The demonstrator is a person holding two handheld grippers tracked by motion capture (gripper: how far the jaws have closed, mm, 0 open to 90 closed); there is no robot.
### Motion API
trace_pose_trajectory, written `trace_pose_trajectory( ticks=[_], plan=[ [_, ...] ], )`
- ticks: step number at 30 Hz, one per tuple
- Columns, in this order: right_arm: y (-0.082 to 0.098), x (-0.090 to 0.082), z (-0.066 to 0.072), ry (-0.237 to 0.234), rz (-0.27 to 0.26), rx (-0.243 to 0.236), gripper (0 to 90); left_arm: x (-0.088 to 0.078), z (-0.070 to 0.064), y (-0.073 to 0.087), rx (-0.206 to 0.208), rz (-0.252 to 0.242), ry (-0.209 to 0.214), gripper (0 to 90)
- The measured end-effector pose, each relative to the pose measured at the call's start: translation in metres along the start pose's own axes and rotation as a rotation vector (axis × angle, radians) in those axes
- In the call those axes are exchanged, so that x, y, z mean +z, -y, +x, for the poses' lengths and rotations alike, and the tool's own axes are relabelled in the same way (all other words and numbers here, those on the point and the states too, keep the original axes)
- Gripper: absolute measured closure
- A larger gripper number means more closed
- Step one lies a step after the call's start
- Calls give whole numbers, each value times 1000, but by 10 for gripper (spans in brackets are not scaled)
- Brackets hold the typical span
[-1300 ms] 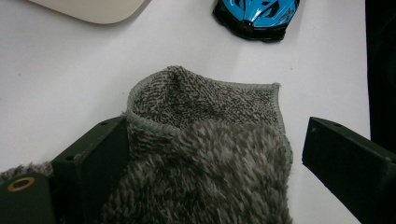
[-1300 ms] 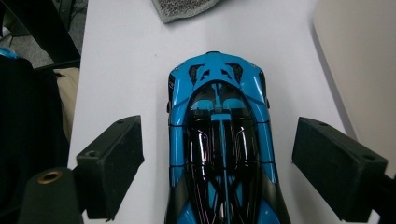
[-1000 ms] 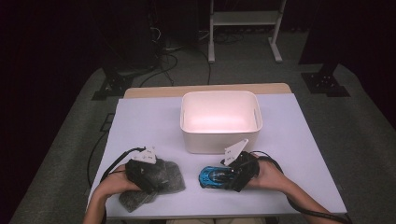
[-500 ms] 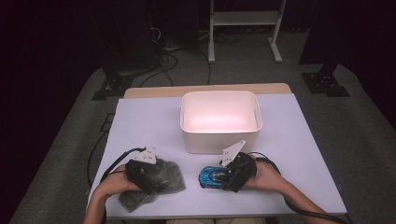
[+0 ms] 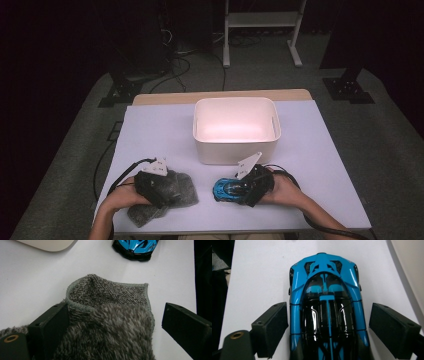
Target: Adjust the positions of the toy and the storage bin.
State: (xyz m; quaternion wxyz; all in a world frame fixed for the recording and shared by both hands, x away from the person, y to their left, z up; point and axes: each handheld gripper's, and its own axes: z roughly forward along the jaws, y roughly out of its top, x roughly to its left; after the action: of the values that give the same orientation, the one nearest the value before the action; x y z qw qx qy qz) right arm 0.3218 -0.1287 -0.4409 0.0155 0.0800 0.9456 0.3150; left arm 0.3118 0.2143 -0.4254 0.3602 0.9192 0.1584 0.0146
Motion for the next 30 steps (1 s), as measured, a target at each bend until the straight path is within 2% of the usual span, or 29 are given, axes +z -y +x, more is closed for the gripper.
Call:
trace_pose_trajectory(
  ticks=[14, 30],
  plan=[
    [13, 0, 1, 8, -6, 30, 142, 1, -1, 0, -6, 0, 3, 68],
    [19, 2, 4, 43, -41, 18, 134, 1, -1, 0, -5, 0, 3, 67]
  ],
)
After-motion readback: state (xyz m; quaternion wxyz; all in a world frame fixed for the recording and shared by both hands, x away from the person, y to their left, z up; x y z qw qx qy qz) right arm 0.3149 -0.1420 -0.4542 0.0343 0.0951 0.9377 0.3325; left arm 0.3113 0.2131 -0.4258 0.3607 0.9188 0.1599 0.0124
